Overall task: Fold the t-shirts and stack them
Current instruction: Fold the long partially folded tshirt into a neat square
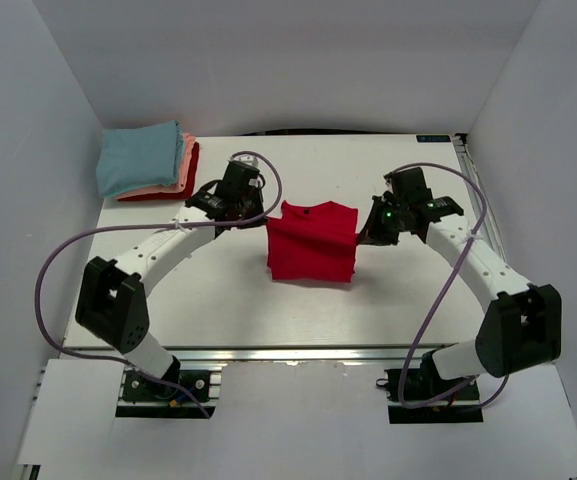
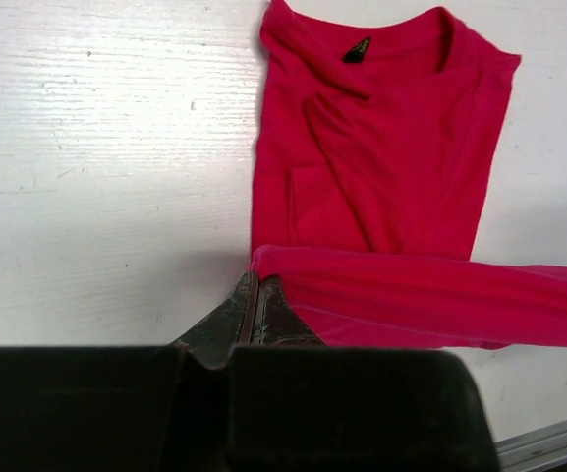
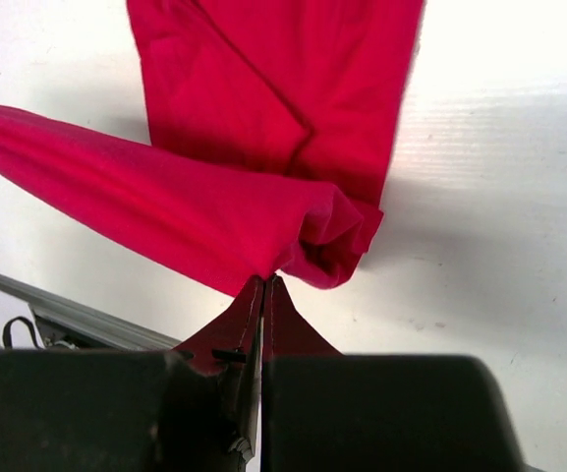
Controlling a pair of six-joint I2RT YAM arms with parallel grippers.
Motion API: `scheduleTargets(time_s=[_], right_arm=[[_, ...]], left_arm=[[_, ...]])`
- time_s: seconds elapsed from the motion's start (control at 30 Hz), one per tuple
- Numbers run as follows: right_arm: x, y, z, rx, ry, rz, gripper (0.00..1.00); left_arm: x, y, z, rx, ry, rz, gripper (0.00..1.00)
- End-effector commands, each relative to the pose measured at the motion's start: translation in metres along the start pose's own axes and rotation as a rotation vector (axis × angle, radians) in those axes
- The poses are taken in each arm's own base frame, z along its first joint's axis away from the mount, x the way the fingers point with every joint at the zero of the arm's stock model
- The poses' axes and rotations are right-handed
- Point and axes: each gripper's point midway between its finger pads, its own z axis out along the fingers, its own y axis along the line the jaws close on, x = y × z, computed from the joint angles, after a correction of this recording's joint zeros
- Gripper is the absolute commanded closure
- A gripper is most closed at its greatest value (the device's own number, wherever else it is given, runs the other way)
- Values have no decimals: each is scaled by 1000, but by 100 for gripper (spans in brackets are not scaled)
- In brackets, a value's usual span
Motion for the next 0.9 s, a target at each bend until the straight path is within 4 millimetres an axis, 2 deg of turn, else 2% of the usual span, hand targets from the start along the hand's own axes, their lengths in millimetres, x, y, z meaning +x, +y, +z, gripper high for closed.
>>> scheduleTargets(time_s=[0.0,0.43,0.7,0.83,0.87], right_arm=[[-18,-11,-3,52,-40,-17,100],[-48,-29,11,74,-59,-19,100],[-60,-38,40,81,-28,-34,100],[-68,-40,53,80,-16,-36,100],[-70,-39,55,77,-16,-35,100]], left_arm=[[-23,11,2,-26,-45,20,100],[-29,14,24,0,-11,24,100],[-33,18,44,-2,17,34,100],[-37,19,61,5,37,42,100],[-32,21,69,-2,58,43,100]])
